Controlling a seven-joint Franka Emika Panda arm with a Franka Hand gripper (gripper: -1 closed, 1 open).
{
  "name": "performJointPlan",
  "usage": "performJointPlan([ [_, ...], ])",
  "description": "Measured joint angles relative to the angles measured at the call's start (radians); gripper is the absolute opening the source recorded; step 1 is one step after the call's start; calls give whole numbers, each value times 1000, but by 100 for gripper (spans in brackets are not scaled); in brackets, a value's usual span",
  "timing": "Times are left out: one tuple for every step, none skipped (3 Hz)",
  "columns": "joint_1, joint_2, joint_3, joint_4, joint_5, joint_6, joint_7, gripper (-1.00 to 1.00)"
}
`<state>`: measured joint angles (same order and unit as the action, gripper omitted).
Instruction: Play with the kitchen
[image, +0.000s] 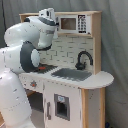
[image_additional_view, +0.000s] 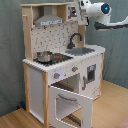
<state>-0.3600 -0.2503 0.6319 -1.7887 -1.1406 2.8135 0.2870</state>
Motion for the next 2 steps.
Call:
performJointPlan([
  [1,-56,13,-30,-47,-15,64,-100],
  [1,-134,32,-69,-84,-40,111,-100],
])
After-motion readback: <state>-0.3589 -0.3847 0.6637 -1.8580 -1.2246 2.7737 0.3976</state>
